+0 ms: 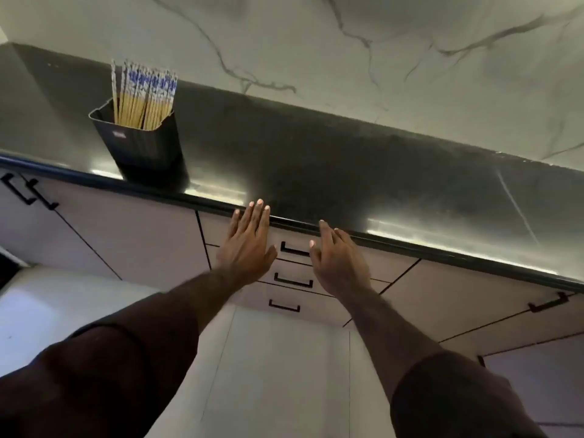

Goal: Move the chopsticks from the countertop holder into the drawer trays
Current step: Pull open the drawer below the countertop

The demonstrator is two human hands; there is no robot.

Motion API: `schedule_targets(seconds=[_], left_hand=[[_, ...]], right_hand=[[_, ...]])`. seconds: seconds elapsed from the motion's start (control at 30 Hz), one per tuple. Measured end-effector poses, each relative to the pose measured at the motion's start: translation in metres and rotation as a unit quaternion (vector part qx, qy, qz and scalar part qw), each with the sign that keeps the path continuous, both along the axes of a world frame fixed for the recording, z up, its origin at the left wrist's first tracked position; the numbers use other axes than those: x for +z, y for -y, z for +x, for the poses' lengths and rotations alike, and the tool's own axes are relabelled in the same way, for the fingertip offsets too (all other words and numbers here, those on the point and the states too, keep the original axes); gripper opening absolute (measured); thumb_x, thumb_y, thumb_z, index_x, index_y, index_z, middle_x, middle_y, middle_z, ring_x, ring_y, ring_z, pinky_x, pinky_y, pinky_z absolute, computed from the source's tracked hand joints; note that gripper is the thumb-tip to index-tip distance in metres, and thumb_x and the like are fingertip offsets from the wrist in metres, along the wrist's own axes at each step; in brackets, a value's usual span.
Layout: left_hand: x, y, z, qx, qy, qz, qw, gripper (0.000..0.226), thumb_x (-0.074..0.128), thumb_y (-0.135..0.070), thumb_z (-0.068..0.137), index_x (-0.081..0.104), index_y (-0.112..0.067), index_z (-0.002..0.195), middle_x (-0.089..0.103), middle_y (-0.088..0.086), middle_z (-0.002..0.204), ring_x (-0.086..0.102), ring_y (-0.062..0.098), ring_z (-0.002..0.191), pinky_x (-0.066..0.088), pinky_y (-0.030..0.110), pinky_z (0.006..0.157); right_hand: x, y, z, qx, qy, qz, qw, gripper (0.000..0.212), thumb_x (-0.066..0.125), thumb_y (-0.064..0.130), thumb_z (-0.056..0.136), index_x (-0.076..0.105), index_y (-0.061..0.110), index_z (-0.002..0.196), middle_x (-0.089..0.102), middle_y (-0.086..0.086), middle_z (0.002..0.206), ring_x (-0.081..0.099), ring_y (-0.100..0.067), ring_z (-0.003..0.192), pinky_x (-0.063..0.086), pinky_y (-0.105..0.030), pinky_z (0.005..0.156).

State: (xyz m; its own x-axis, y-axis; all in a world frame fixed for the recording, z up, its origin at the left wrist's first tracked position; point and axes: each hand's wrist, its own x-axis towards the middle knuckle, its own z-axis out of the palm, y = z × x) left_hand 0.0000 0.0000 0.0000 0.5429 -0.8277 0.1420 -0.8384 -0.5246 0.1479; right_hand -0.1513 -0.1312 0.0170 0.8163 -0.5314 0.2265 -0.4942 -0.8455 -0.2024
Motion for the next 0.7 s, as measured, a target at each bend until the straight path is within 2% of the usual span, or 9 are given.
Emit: schedule_targets(seconds=[0.07,0.1,0.2,0.3,0.37,0.43,0.53,0.63,0.7], left_hand=[[-0.014,-0.004,-0.001,0.005,-0.013,0.017,1.0,0.077,0.033,-0.047,0.097,-0.007,-0.008,0.151,-0.007,0.015,0.161,-0.01,0.026,0.148,-0.008,0.042,0.118],[-0.024,-0.006,-0.001,0.005,-0.02,0.026,0.999,0.077,0.034,-0.046,0.097,-0.006,-0.007,0.151,-0.006,0.016,0.161,-0.009,0.027,0.148,-0.008,0.043,0.118],[-0.054,-0.01,0.001,-0.001,-0.038,0.041,0.998,0.077,0.032,-0.046,0.098,-0.007,-0.008,0.151,-0.006,0.017,0.161,-0.008,0.029,0.148,-0.003,0.045,0.12],[-0.081,-0.008,0.009,0.005,-0.045,0.05,0.998,0.075,0.028,-0.049,0.099,-0.009,-0.009,0.151,-0.008,0.015,0.161,-0.009,0.028,0.148,-0.002,0.045,0.12],[-0.099,-0.004,0.014,0.011,-0.056,0.049,0.997,0.076,0.029,-0.049,0.099,-0.009,-0.01,0.151,-0.007,0.014,0.161,-0.009,0.027,0.148,-0.004,0.043,0.12],[-0.113,0.002,0.021,0.019,-0.069,0.021,0.997,0.076,0.031,-0.049,0.098,-0.009,-0.011,0.151,-0.007,0.013,0.162,-0.009,0.025,0.148,-0.006,0.041,0.119],[-0.132,0.008,0.029,0.034,-0.074,-0.018,0.997,0.076,0.031,-0.049,0.098,-0.016,-0.016,0.147,-0.013,0.008,0.159,-0.013,0.02,0.145,-0.009,0.037,0.116],[-0.15,0.005,0.032,0.044,-0.08,-0.03,0.995,0.076,0.03,-0.051,0.098,-0.021,-0.02,0.145,-0.019,0.003,0.155,-0.015,0.018,0.144,-0.011,0.035,0.115],[-0.16,-0.001,0.03,0.046,-0.082,-0.035,0.995,0.078,0.031,-0.051,0.097,-0.022,-0.022,0.145,-0.021,0.002,0.156,-0.016,0.018,0.145,-0.011,0.034,0.114]], right_hand=[[-0.015,0.001,0.004,-0.004,-0.002,0.0,1.0,0.046,0.04,0.037,0.1,0.046,0.009,0.137,0.068,-0.014,0.11,0.064,-0.023,0.095,0.053,-0.032,0.078],[-0.025,0.002,0.006,-0.011,-0.015,0.006,1.0,0.04,0.041,0.037,0.099,0.05,0.013,0.13,0.068,-0.012,0.1,0.062,-0.02,0.081,0.049,-0.027,0.066],[-0.054,0.012,0.016,-0.039,-0.078,0.027,0.996,0.028,0.04,0.038,0.098,0.053,0.019,0.116,0.062,-0.005,0.088,0.053,-0.015,0.067,0.037,-0.024,0.055],[-0.082,0.026,0.031,-0.043,-0.093,0.035,0.994,0.028,0.044,0.034,0.097,0.056,0.016,0.116,0.065,-0.008,0.096,0.06,-0.02,0.08,0.047,-0.029,0.062],[-0.104,0.032,0.042,-0.035,-0.092,0.037,0.995,0.031,0.049,0.032,0.096,0.056,0.013,0.12,0.066,-0.009,0.105,0.06,-0.021,0.092,0.053,-0.032,0.077],[-0.125,0.039,0.054,-0.047,-0.101,0.056,0.992,0.033,0.052,0.031,0.095,0.054,0.013,0.122,0.064,-0.007,0.111,0.058,-0.021,0.099,0.051,-0.035,0.087],[-0.152,0.043,0.068,-0.072,-0.121,0.094,0.985,0.039,0.057,0.031,0.092,0.05,0.016,0.127,0.061,-0.007,0.118,0.056,-0.023,0.107,0.051,-0.037,0.09],[-0.177,0.039,0.07,-0.084,-0.126,0.104,0.983,0.054,0.052,0.029,0.096,0.036,0.013,0.145,0.045,-0.01,0.146,0.038,-0.028,0.137,0.036,-0.04,0.111],[-0.184,0.039,0.075,-0.106,-0.107,0.103,0.983,0.052,0.05,0.026,0.098,0.036,0.012,0.146,0.04,-0.011,0.151,0.032,-0.027,0.142,0.032,-0.038,0.115]])
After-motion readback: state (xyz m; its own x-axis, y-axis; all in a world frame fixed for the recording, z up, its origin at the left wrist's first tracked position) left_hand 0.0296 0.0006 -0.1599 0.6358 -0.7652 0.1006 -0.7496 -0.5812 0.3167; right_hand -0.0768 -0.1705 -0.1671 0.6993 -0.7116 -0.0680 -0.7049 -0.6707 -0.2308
